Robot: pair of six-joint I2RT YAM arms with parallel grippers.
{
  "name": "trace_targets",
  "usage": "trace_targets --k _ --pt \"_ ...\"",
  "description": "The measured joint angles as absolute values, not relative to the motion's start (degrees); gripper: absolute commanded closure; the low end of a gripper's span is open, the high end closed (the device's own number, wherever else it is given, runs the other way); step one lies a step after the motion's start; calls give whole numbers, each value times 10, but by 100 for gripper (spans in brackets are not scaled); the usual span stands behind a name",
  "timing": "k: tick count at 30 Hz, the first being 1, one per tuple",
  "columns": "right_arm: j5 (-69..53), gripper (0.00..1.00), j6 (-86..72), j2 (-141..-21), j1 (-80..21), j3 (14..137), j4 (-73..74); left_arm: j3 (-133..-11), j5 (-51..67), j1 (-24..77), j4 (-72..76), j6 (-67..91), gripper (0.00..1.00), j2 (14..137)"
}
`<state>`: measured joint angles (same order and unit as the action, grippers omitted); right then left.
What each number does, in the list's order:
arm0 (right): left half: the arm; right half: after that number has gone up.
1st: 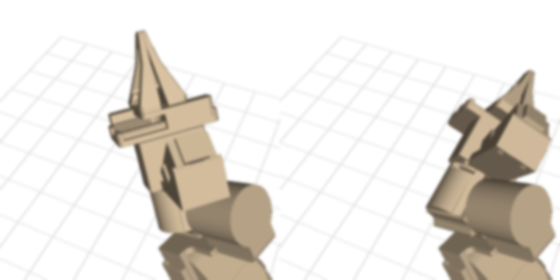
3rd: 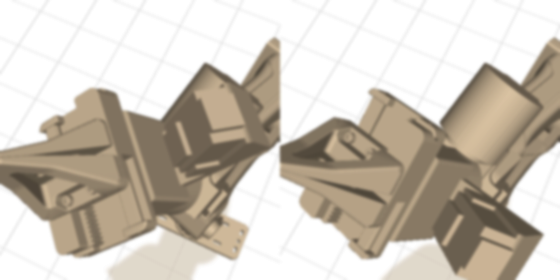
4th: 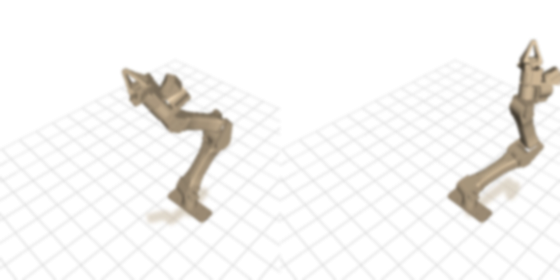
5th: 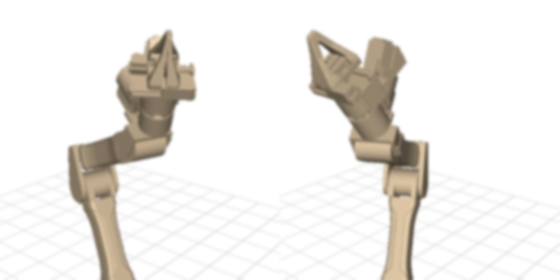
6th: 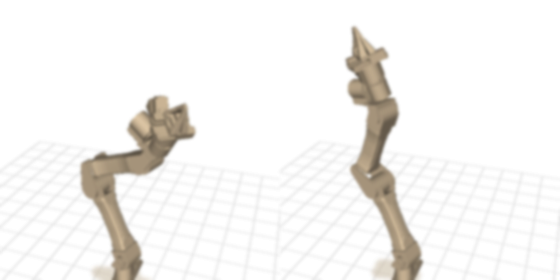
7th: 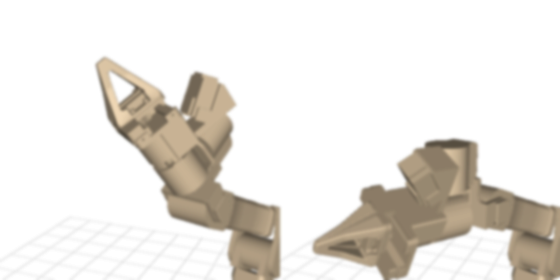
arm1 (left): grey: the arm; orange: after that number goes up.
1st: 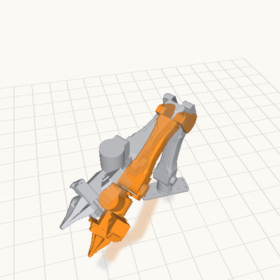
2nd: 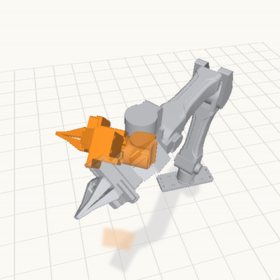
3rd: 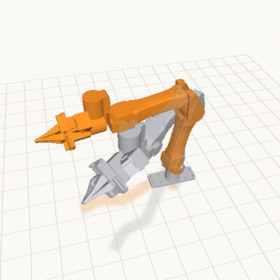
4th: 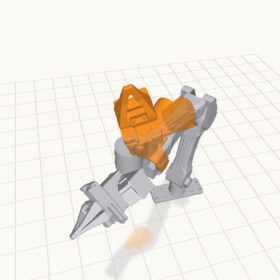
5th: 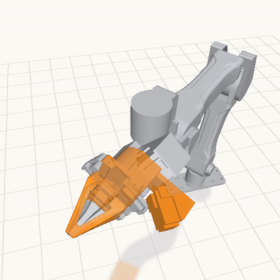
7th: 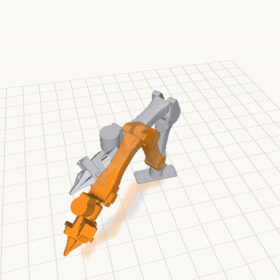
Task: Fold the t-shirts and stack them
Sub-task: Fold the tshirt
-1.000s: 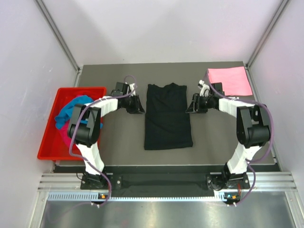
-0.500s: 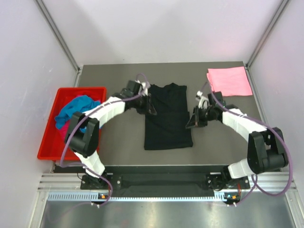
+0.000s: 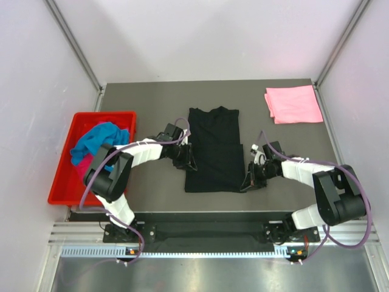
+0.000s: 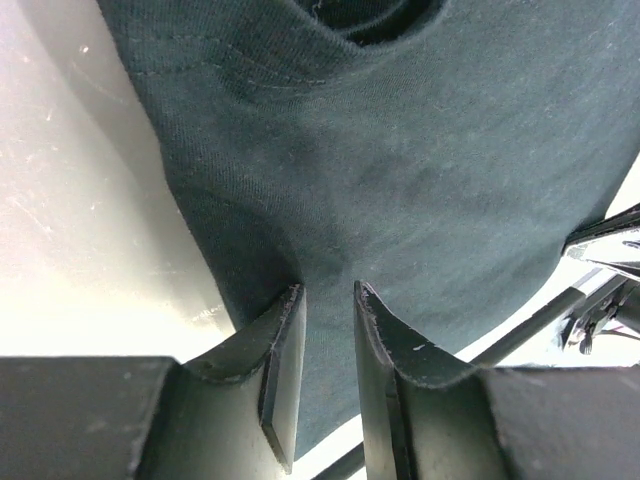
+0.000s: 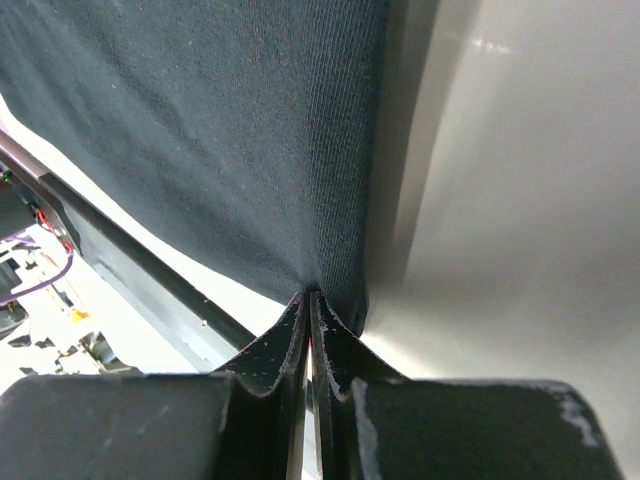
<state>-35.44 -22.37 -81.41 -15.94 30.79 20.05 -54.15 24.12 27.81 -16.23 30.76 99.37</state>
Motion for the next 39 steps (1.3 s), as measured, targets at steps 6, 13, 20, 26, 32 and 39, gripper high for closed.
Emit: trace_targets --k 6,13,20,26,32,39 --pt "-340 93 -226 -783 -161 314 216 -554 226 279 -192 301 67 981" --pt "-344 92 -227 -757 -164 351 214 -550 248 291 -212 307 67 872" --pt "-382 92 -250 -795 -202 350 166 -408 281 331 -158 355 68 829" --pt "-406 92 -278 -832 -229 343 91 -358 269 334 -160 380 67 830" --pt "-422 93 -288 -891 -218 303 29 -358 219 339 -182 395 67 819" --pt "-427 92 -281 -881 -215 293 13 -360 187 339 -206 418 69 807"
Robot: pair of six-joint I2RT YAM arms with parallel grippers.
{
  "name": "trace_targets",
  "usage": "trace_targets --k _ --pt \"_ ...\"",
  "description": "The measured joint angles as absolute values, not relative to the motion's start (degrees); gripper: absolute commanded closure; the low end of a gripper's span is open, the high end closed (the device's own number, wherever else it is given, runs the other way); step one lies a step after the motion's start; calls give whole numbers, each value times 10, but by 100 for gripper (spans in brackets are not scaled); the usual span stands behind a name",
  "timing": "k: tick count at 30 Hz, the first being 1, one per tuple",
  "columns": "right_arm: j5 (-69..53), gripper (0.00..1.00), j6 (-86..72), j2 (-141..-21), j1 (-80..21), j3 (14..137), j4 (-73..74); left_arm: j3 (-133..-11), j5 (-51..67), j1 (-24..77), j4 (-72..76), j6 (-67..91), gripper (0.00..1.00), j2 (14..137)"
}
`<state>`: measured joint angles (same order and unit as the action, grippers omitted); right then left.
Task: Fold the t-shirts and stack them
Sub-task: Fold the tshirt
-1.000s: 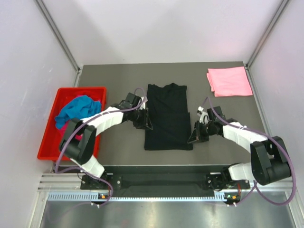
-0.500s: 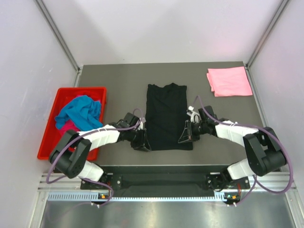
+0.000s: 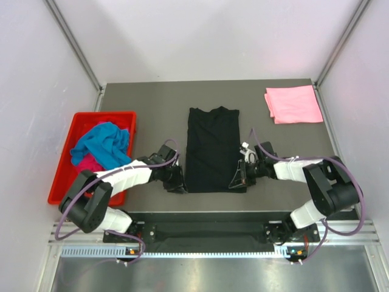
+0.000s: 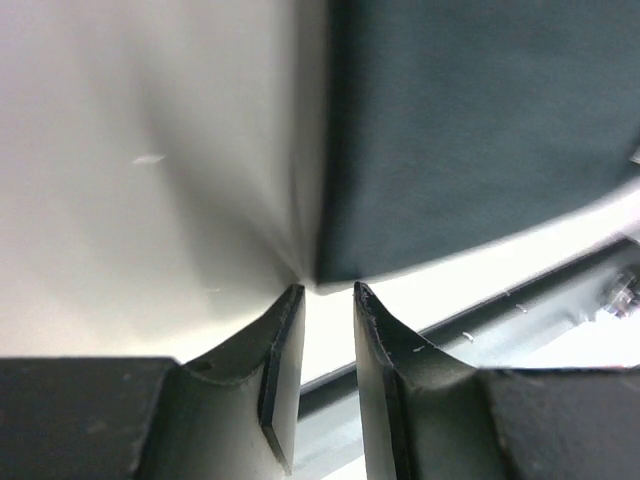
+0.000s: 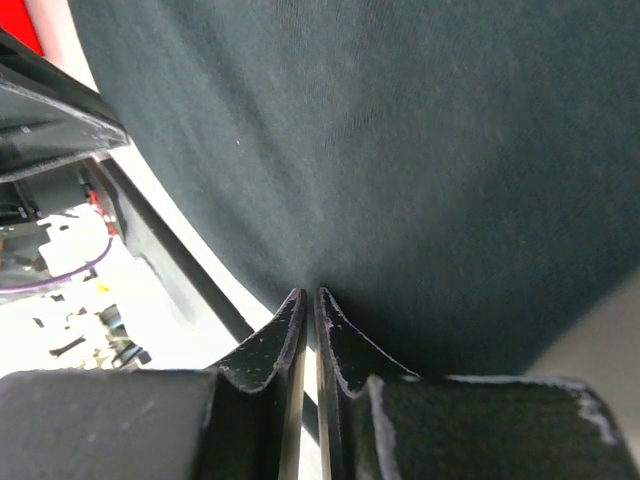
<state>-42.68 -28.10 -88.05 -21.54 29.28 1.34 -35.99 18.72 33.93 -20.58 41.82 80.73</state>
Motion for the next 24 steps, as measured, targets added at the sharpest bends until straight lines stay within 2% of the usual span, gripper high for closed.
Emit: trace_targets --k 6,16,24 --pt "-406 89 -277 -828 -224 304 65 -404 165 338 -255 416 68 797" --pt "-402 88 -340 -820 -310 322 7 -428 225 351 -184 423 69 829" --pt "-377 90 -347 -878 -310 293 -24 -397 141 352 -219 412 71 833"
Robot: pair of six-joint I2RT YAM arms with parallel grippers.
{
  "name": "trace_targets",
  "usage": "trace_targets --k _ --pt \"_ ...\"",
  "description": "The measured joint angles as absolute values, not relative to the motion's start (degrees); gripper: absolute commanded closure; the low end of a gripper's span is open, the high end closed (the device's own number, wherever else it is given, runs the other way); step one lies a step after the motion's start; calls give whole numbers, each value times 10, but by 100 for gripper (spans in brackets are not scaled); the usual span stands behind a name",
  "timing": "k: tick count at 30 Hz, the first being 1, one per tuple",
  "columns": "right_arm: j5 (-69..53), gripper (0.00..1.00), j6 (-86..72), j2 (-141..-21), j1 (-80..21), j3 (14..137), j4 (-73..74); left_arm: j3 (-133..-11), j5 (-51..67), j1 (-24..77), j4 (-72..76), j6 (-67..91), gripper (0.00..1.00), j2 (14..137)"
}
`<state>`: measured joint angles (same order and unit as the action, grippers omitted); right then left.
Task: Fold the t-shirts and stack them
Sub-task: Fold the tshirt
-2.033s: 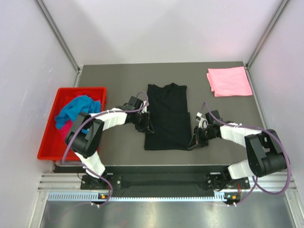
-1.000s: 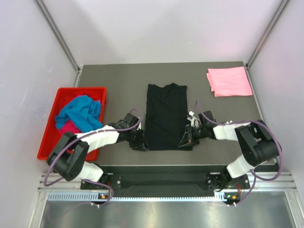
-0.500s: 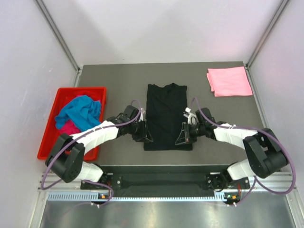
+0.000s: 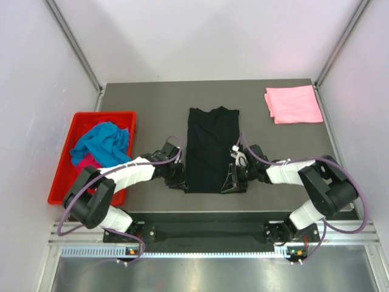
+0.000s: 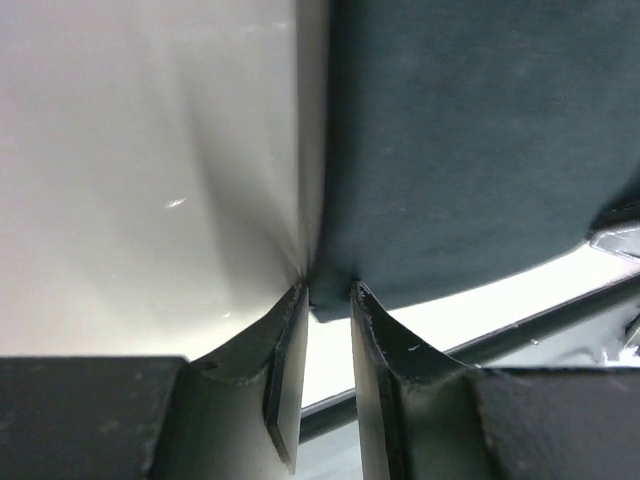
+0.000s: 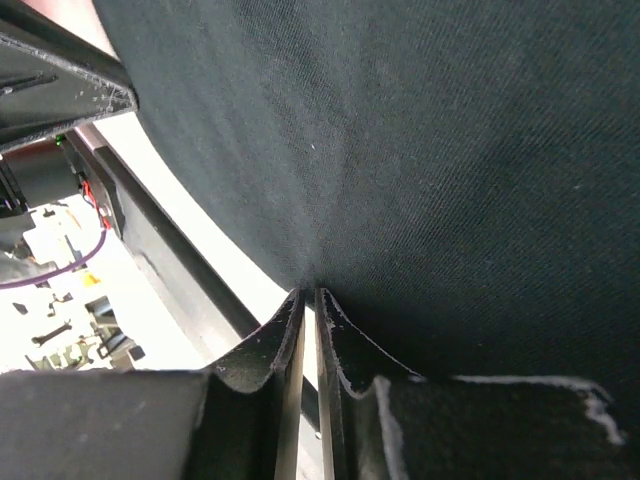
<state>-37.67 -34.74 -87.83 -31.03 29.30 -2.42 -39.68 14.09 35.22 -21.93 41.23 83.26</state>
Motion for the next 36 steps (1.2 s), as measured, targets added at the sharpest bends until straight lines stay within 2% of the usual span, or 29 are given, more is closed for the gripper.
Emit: trace_targets --k 8,10,13,15,21,28,36 --pt "-367 88 -345 -862 -312 293 -11 -407 109 353 -258 405 69 823" --pt "-359 82 -345 -842 -312 293 9 -416 105 352 -271 403 67 815" --pt "-338 66 -342 -787 -313 296 59 -423 102 352 -276 403 60 791" --pt "-315 56 -340 -739 -314 303 103 -421 107 352 -273 403 60 771" --pt "-223 46 -353 -649 -304 312 212 -366 160 337 -231 408 59 755" --pt "-164 43 -367 -609 -253 285 286 -347 173 323 -228 408 54 756" --pt "-157 51 -367 -607 -232 251 280 -319 225 299 -172 421 54 773"
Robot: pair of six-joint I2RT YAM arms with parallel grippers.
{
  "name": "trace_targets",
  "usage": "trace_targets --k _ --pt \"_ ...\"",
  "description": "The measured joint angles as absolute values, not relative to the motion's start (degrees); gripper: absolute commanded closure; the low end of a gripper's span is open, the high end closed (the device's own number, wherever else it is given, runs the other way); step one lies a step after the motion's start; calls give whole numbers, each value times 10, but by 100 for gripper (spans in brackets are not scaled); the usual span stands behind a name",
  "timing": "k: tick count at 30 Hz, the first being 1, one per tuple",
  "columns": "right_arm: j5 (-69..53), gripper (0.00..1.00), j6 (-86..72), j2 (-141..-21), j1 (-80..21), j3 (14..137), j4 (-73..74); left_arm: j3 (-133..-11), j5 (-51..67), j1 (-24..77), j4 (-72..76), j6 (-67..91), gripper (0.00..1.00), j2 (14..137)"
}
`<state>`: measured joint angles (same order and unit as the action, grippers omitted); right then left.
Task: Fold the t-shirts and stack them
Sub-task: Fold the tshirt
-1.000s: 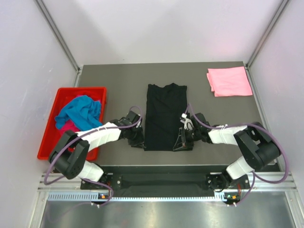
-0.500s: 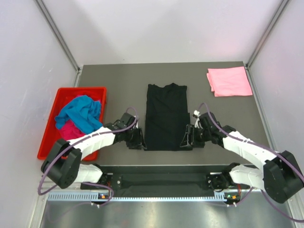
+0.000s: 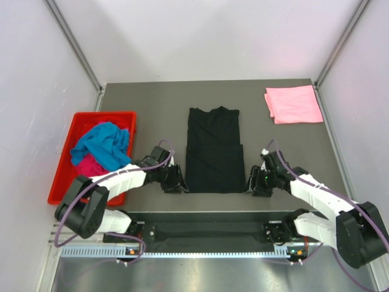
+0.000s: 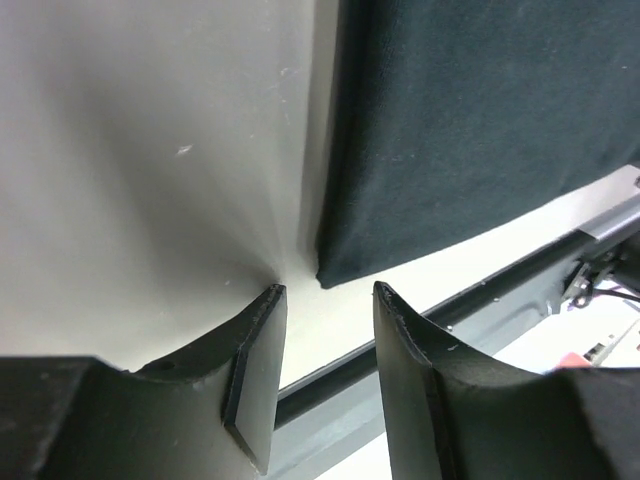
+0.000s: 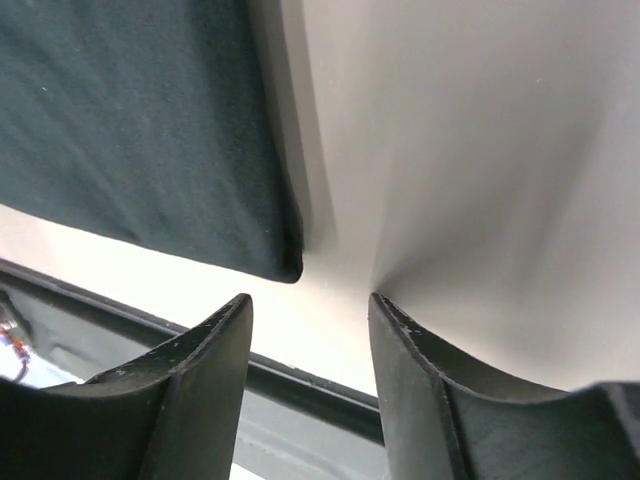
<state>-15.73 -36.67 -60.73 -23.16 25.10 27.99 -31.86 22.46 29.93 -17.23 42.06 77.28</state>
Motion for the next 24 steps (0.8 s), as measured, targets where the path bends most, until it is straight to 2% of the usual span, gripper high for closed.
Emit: trace_targets --k 10,12,19,21,22,24 --pt "-215 62 -374 -623 -205 224 214 -314 250 283 -154 425 64 789" --pt "-218 68 -374 -623 -204 220 207 -313 249 282 -154 425 67 789" --pt "-223 91 -370 -630 -201 210 192 -312 260 279 -137 423 87 809" --pt "-222 97 -365 -633 -201 210 190 -312 266 278 -130 424 99 816" --pt "-221 100 -363 -633 -201 210 189 -312 269 278 -128 423 100 818" --pt "-219 100 -359 -634 -200 210 189 -312 275 276 -124 423 100 821"
